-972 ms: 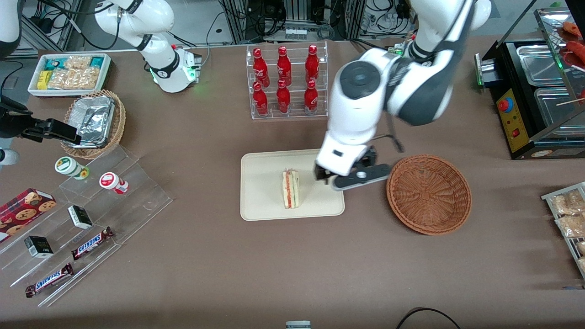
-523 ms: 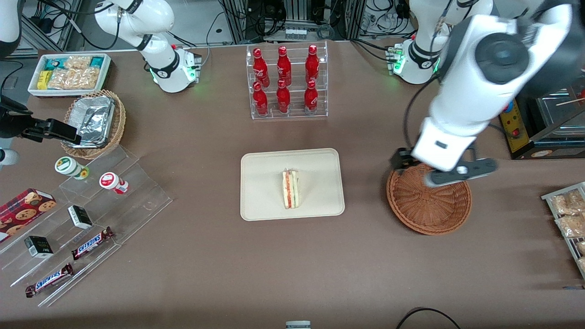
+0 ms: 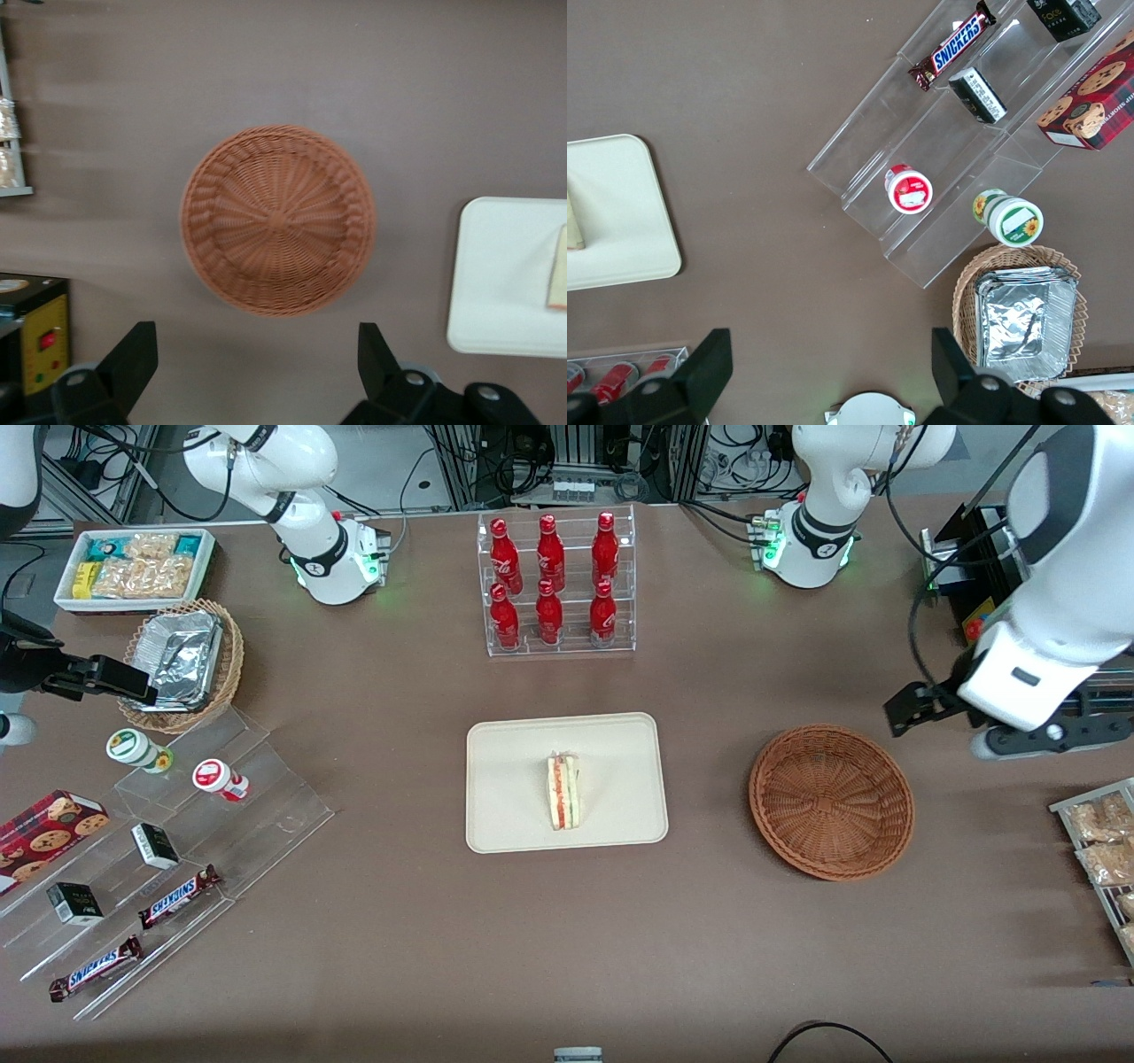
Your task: Place sandwich from basket to tray
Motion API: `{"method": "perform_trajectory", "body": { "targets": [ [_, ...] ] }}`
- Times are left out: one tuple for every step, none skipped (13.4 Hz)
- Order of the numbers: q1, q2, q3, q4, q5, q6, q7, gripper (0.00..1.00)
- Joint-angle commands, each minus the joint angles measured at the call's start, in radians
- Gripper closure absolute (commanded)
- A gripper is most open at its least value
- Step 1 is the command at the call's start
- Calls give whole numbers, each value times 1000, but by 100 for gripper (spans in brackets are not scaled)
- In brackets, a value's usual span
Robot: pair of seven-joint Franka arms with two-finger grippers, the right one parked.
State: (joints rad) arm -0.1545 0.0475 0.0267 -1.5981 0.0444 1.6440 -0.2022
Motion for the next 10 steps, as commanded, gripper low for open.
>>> {"method": "perform_trajectory", "body": {
  "targets": [
    [45, -87, -11, -82, -12, 13, 78, 0],
    [58, -90, -11, -82, -11, 11, 98, 0],
    [67, -90, -10, -83, -11, 13, 128, 0],
    [76, -90, -8, -80, -9, 11, 139, 0],
    [78, -84, -8, -73, -9, 10, 139, 0],
    [79, -78, -8, -68, -5, 14, 141, 0],
    [79, -66, -10, -50, -4, 10, 141, 0],
    [79, -48, -10, -34, -3, 2, 142, 0],
    [79, -47, -10, -34, -4, 4, 139, 0],
    [81, -47, -8, -31, -11, 4, 141, 0]
  ]
}}
